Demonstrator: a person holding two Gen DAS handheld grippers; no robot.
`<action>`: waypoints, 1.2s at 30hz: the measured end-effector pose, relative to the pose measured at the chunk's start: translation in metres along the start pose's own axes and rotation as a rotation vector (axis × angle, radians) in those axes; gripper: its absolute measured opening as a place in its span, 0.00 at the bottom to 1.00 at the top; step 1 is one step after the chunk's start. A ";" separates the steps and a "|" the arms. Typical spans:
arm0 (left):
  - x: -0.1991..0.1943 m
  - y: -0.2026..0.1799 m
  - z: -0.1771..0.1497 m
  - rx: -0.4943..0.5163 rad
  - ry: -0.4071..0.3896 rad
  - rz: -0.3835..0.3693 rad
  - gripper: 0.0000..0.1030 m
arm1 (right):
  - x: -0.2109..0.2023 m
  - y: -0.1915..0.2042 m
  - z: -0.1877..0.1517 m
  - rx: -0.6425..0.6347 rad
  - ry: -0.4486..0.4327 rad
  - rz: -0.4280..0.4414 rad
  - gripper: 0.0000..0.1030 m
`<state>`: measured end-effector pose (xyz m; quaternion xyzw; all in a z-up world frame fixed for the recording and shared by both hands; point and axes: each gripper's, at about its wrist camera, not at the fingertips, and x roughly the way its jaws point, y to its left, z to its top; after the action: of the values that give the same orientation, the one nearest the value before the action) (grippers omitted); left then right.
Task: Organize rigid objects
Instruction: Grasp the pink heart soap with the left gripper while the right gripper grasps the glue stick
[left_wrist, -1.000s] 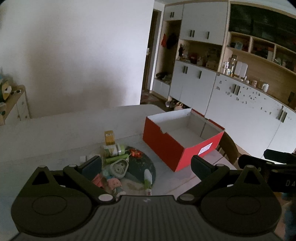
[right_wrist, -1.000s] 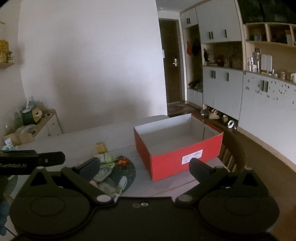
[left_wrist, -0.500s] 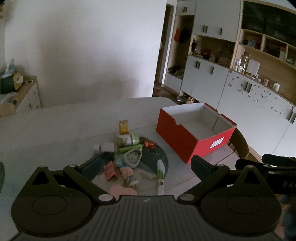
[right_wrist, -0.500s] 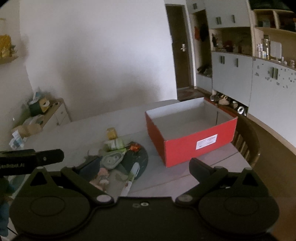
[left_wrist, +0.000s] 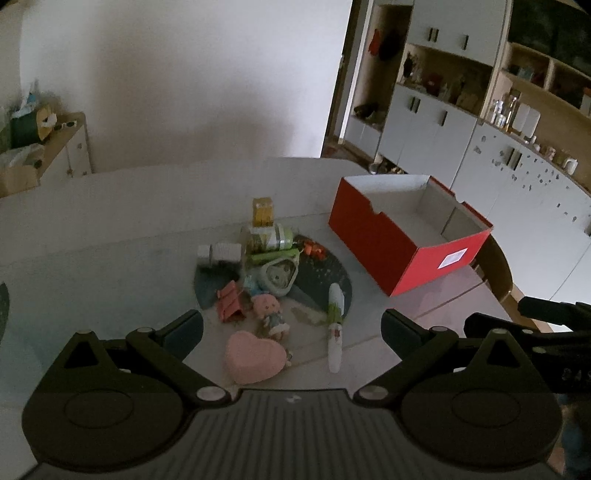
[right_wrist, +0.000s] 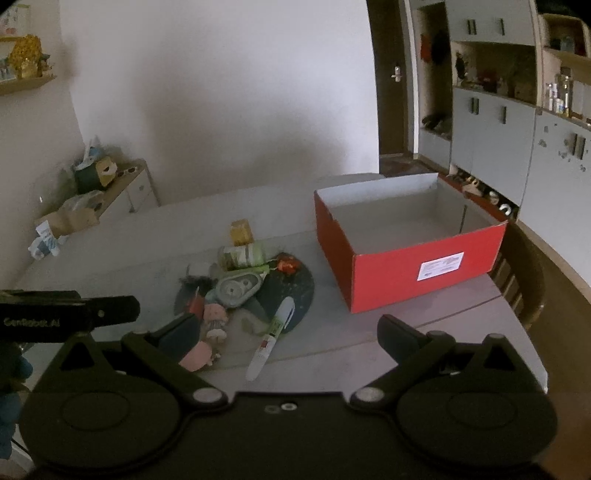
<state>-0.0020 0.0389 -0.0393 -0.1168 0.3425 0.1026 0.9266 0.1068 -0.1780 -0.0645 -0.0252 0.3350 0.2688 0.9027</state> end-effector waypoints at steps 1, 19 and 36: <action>0.002 0.001 0.000 -0.003 0.006 0.002 1.00 | 0.004 0.000 0.000 -0.001 0.005 0.004 0.99; 0.082 0.020 -0.002 -0.026 0.087 0.052 1.00 | 0.099 -0.016 0.016 -0.026 0.148 0.089 0.88; 0.152 0.026 -0.045 -0.035 0.191 0.107 0.99 | 0.186 -0.001 0.005 -0.125 0.305 0.126 0.71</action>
<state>0.0765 0.0679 -0.1761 -0.1239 0.4333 0.1464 0.8806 0.2279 -0.0908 -0.1753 -0.1008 0.4515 0.3382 0.8195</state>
